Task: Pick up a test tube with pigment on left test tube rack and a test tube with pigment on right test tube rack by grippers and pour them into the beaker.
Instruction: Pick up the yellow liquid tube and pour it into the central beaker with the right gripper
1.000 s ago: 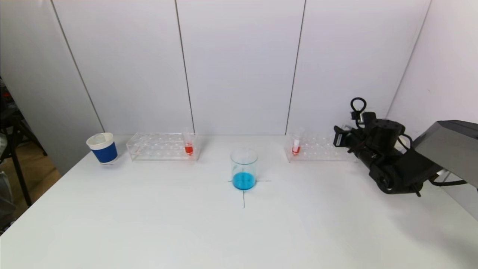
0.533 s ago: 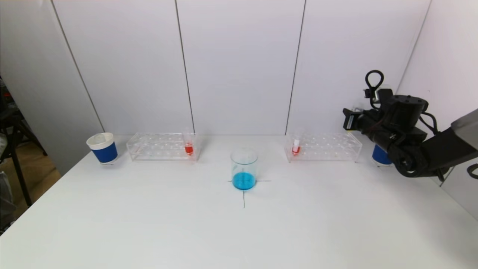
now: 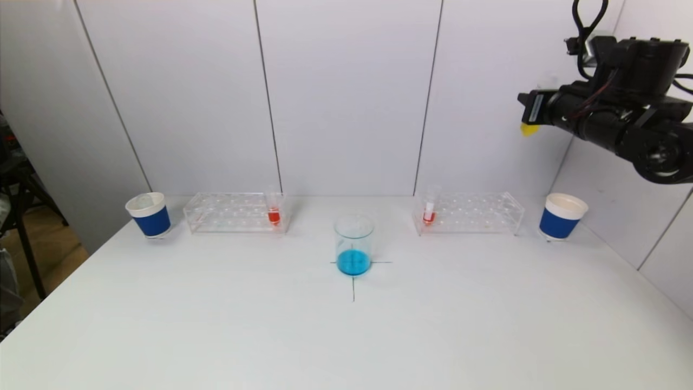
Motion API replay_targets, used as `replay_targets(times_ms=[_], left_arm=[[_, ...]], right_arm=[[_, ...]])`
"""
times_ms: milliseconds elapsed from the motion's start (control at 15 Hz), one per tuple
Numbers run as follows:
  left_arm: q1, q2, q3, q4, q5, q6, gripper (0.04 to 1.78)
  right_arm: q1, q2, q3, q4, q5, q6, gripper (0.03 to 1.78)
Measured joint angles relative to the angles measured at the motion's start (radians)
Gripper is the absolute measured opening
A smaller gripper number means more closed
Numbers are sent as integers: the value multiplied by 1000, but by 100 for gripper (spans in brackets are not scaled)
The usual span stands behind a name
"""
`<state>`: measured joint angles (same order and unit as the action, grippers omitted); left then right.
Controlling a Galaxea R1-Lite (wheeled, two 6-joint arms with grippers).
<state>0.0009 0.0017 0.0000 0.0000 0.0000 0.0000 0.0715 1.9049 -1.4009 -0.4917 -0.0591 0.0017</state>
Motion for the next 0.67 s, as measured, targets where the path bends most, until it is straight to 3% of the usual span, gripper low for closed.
replay_targets(times_ms=[267,467,667], left_arm=[[0,0,0,0,0,0,176],[0,0,0,0,0,0,176],[0,0,0,0,0,0,176]], right_arm=[[55,-45,-198,258,-9,-2,56],[119,-50,-298,348,4,-30,56],[211,-36,-329,346,18,-74,56]])
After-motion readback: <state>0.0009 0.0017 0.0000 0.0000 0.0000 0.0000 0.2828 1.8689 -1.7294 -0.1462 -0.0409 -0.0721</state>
